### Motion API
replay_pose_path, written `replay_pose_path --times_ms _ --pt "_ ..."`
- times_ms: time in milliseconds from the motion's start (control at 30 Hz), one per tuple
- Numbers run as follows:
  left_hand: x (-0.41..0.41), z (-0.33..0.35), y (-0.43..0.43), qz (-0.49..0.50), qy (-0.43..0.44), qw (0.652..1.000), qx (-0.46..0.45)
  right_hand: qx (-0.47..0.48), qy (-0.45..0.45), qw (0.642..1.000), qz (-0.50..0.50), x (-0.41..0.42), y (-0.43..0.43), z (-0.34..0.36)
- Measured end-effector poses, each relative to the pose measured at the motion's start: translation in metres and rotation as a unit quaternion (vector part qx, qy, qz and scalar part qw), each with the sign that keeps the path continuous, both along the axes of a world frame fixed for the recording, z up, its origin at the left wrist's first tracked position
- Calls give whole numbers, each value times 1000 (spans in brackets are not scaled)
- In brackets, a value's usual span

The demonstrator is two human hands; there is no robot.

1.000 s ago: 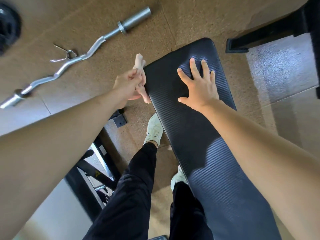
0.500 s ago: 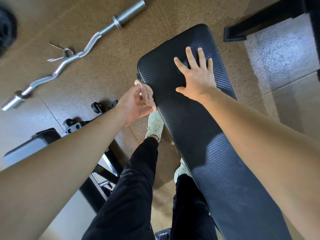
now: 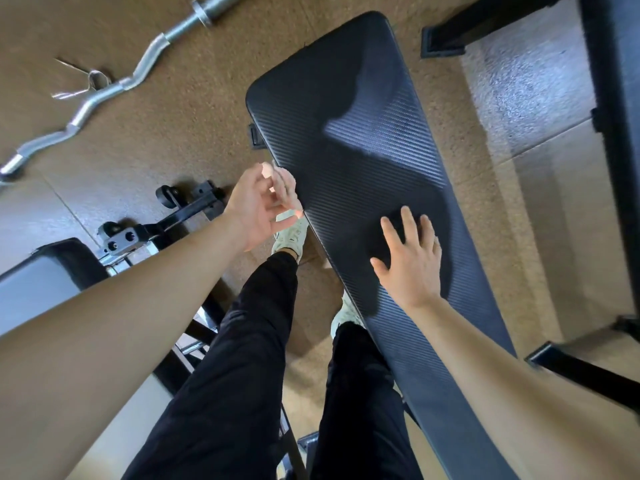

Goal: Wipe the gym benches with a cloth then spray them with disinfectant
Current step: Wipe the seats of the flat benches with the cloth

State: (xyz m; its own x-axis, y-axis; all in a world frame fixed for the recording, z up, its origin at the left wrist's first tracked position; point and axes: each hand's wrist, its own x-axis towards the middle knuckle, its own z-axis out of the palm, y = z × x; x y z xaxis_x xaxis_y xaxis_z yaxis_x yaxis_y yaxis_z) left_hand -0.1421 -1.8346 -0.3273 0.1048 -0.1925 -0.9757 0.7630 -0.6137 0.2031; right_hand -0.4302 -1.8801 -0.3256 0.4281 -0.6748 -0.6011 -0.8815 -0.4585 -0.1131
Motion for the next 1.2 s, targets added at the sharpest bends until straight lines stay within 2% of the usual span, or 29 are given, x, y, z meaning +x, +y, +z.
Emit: replay_pose_path --times_ms 67,200,467,600,667,733,833,967,1100,1200 --pt "-8 1 4 15 5 1000 1 28 25 999 19 -12 12 -4" --pt "-28 3 13 30 -5 1000 5 30 21 999 34 -17 16 -12" --pt "-90 3 48 26 -17 999 21 18 -36 998 53 -34 11 -21" --pt "-120 5 67 5 -29 999 17 14 -117 992 39 -51 23 -23" --pt "-134 7 76 -7 -35 999 20 -3 -174 985 -9 -70 34 -20" --pt "-147 9 82 -18 -38 999 28 -32 -195 979 -56 -92 50 -15" --pt "-165 11 90 -30 -32 998 37 -54 -170 977 -113 -128 82 -8" --pt "-188 16 99 -56 -22 998 38 -22 -57 982 -180 -169 128 0" --pt "-202 15 108 -84 -19 996 35 23 15 981 -192 -184 163 -6" --pt "-216 12 116 -117 -16 992 32 15 18 981 -194 -182 173 -12"
